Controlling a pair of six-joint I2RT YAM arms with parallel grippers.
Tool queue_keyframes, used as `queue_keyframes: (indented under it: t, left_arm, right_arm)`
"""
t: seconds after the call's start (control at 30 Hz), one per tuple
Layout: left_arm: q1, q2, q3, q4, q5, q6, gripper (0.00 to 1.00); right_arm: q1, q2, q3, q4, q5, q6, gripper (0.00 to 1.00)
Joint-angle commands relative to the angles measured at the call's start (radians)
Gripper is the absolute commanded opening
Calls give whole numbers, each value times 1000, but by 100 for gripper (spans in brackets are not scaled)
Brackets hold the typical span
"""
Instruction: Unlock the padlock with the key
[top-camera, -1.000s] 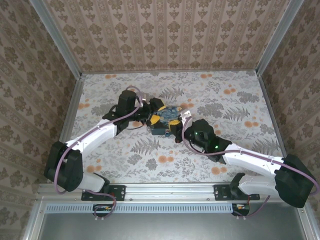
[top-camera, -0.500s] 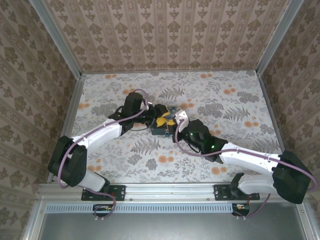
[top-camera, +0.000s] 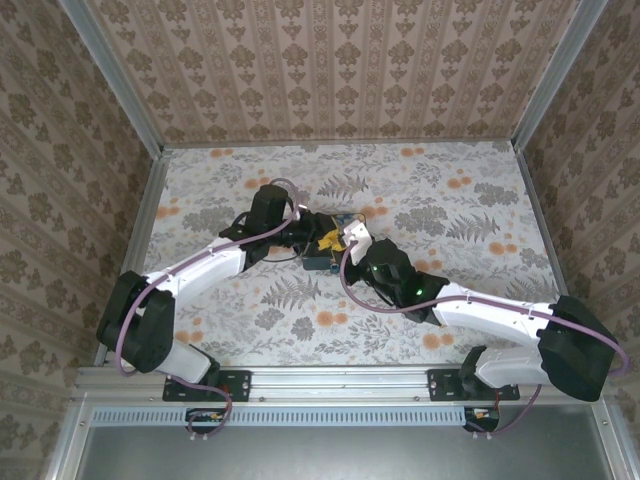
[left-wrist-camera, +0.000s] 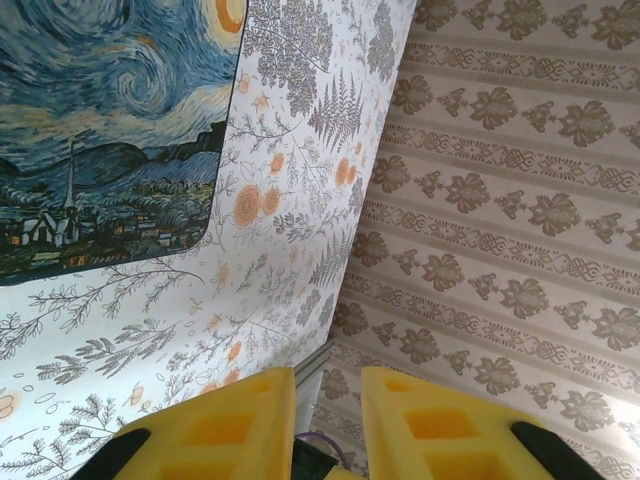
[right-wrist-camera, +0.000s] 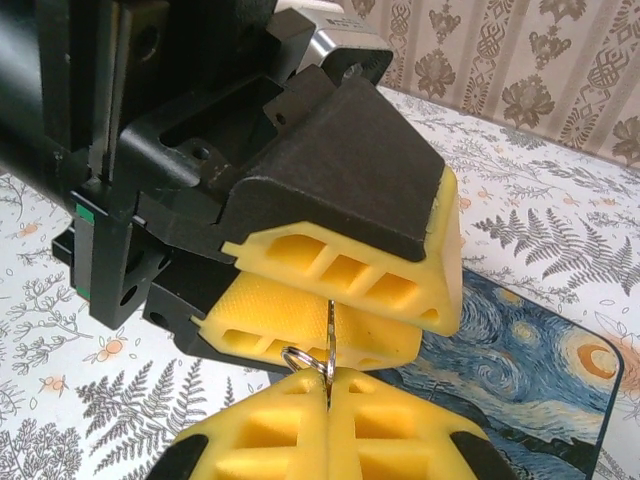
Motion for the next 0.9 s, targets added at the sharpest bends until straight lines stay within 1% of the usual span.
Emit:
queue_keyframes:
  t: [0.0,0.07,0.37,0.47,0.63,0.7,0.73,0.77,0.83,0.87]
  left_arm:
    - [-6,11,23,20,14,4,23]
    - [-6,13,22,21,12,5,22]
    - [-9,17,21,19,10,11,11]
    - [-10,20,23,19,9,13,9]
    - [-11,23,25,18,11,19,0]
    - [-10,23,25,18,9,26,0]
    - [-9,23,27,19,8,37,0]
    - [-6,23,30,17,6,49,0]
    - [4,19,41,5,-1,102,0]
    - [10,16,45,-4,-2,127,0]
  right_arm:
    - [7,7,31,-12,33,-22,0]
    - [7,7,31,-13,35,-21,0]
    - [7,7,32,-10,36,-15,0]
    - [7,9,36,-8,36,-13,0]
    - [7,12,42,-6,35,-8,0]
    - [7,11,41,-6,40,-1,0]
    - [6,6,38,-12,41,3,5]
    - [6,-1,36,-17,40,8,13]
    - [-3,-31,16,-40,30,28,39]
    - [-13,-50,-1,-48,18,40,45]
